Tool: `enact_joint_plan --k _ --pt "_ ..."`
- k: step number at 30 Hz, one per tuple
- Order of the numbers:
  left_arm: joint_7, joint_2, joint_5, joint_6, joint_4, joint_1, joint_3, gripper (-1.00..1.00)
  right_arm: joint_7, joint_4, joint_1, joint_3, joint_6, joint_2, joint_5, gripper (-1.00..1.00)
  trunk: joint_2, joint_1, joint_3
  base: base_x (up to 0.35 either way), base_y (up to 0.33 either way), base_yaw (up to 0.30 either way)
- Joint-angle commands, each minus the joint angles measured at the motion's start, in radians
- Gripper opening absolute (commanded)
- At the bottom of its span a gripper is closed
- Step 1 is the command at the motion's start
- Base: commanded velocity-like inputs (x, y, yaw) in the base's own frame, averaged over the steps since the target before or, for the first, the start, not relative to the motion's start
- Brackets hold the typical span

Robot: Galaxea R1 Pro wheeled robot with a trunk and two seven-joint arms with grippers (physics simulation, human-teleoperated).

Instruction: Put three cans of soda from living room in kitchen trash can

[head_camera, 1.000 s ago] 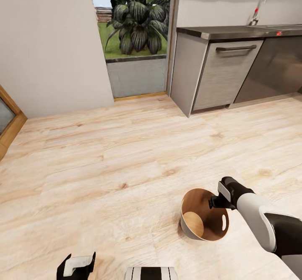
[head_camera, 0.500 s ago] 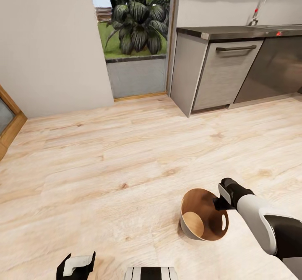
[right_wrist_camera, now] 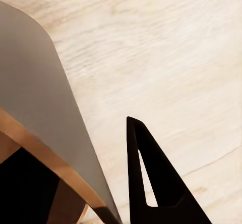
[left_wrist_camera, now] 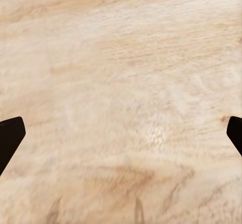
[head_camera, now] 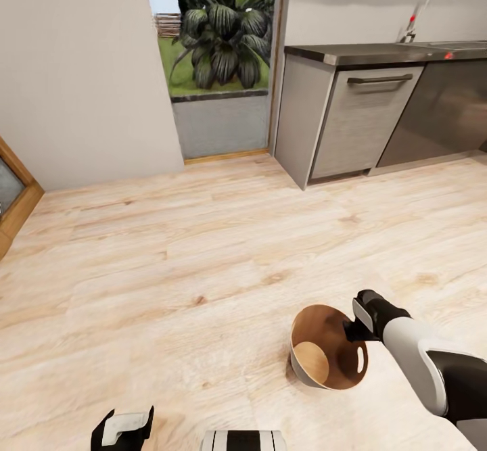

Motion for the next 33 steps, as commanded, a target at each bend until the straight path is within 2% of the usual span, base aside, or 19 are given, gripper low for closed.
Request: enact_joint_plan --k 1,20,24,33 --pt "0.001 0.000 0.000 0.001 0.001 0.000 0.000 1.00 0.006 0.013 0.002 -0.017 -0.002 0.000 -0.035 -1.00 0.000 0.000 0.004 0.000 0.000 0.000" --pt "0.001 -0.001 -0.003 0.003 0.005 0.000 0.000 1.00 0.006 0.015 0.022 -0.018 -0.005 -0.001 -0.034 -1.00 0.005 -0.009 0.077 0.000 0.000 0.000" --pt "0.014 -0.001 -0.005 0.004 0.006 0.000 0.000 1.00 0.006 0.018 0.040 -0.018 -0.048 -0.004 -0.034 -1.00 0.006 -0.010 0.093 0.000 0.000 0.000" --pt "0.034 -0.001 -0.007 0.005 0.006 -0.001 -0.002 1.00 0.006 0.016 0.055 -0.018 -0.069 -0.002 -0.036 -1.00 0.008 -0.015 0.128 0.000 0.000 0.000"
